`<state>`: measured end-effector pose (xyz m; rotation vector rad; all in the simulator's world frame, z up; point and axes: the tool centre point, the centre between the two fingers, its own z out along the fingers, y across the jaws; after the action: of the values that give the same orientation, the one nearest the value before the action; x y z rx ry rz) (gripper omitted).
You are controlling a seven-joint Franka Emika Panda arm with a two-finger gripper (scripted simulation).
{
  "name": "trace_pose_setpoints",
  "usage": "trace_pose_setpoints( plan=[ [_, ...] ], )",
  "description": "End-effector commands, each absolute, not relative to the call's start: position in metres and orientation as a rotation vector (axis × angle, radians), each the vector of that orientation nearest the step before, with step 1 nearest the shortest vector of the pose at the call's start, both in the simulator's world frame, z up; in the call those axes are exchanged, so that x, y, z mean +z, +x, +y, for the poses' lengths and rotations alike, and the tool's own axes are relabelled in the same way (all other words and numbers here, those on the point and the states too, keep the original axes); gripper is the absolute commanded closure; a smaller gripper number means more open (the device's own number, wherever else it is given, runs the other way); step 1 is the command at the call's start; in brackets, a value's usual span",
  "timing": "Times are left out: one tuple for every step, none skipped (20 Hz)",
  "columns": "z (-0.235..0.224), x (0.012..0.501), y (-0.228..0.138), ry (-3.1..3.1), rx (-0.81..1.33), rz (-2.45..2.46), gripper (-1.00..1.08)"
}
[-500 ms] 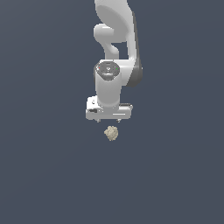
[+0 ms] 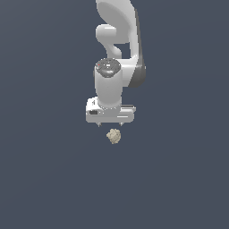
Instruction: Pick up the object and move it to a goal position.
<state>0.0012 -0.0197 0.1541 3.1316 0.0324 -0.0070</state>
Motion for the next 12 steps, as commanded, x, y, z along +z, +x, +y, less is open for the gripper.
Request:
trace_pose_setpoints(
  plan=[
    [-0.0205, 0.1582, 0.0051, 3.134, 0.011, 0.032, -0.92],
    [-0.0206, 0.1584, 0.0052, 3.134, 0.011, 0.034, -0.92],
    [-0.0206, 0.1583, 0.0049, 3.134, 0.010, 0.034, -0.92],
    [-0.0204, 0.1577, 0.0045, 3.134, 0.008, 0.033, -0.92],
    [-0.0203, 0.1571, 0.0043, 3.134, 0.007, 0.029, -0.92],
    [-0.0201, 0.1565, 0.0041, 3.134, 0.006, 0.022, -0.92],
    [-0.0199, 0.1558, 0.0040, 3.134, 0.006, 0.013, -0.92],
    [-0.0197, 0.1551, 0.0040, 3.135, 0.006, 0.002, -0.92],
    [-0.0194, 0.1543, 0.0041, 3.135, 0.006, -0.011, -0.92],
    [-0.0191, 0.1534, 0.0042, 3.135, 0.007, -0.027, -0.92],
    [-0.0188, 0.1523, 0.0042, 3.136, 0.007, -0.045, -0.92],
    [-0.0184, 0.1509, 0.0041, 3.136, 0.007, -0.065, -0.92]
  ],
)
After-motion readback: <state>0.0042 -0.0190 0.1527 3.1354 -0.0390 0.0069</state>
